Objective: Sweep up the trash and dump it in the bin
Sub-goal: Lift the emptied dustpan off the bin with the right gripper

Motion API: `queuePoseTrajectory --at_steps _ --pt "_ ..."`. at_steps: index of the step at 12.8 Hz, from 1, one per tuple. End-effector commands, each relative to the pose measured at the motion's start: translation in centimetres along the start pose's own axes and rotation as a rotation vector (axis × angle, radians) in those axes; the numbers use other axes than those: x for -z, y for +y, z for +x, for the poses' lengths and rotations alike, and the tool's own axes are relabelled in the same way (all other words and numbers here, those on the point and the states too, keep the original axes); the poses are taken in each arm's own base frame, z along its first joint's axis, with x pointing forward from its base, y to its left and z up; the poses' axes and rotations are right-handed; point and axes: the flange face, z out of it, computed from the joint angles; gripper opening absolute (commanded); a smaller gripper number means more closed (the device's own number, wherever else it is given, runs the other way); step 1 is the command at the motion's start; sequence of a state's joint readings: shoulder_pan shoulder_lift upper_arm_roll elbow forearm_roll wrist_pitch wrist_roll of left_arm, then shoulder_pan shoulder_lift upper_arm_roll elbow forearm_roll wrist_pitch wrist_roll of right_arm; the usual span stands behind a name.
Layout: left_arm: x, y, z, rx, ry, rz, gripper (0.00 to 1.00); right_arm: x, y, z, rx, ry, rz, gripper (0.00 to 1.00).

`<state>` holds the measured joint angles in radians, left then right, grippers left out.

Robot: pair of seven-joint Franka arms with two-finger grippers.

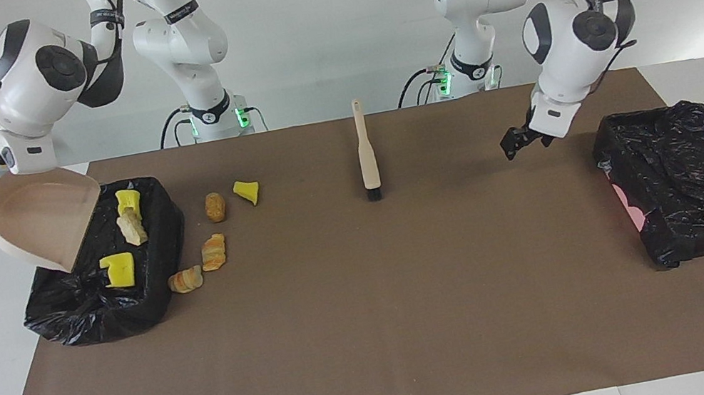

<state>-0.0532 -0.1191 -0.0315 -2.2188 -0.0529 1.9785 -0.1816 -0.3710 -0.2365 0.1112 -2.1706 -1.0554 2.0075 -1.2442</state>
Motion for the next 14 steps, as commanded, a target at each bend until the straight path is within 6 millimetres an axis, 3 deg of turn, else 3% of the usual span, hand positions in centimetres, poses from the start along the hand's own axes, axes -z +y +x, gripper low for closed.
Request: queuePoseTrajectory --at_steps 1,6,10,13,14 --pt "4.3 -1.2 0.6 -0.043 0.0 0.046 1.0 2.1 0.5 -0.2 -0.035 0.089 -0.011 0.0" --pt "13.4 -0.3 0.8 -0.075 0.033 0.081 1.0 5.1 1.2 3.4 -0.082 0.38 0.044 0.0" --pt "17.6 -0.4 0.3 -0.115 0.086 0.076 1.0 5.3 0.2 6.0 -0.178 0.565 0.203 0.0" --pt "21.4 -1.0 0.0 -0.133 0.132 0.101 1.0 8.1 0.3 9.5 -0.243 0.603 0.264 0.0" --pt "21.7 -1.1 -0.2 -0.136 0.137 0.102 1.0 10.1 0.4 11.3 -0.254 0.623 0.262 0.0"
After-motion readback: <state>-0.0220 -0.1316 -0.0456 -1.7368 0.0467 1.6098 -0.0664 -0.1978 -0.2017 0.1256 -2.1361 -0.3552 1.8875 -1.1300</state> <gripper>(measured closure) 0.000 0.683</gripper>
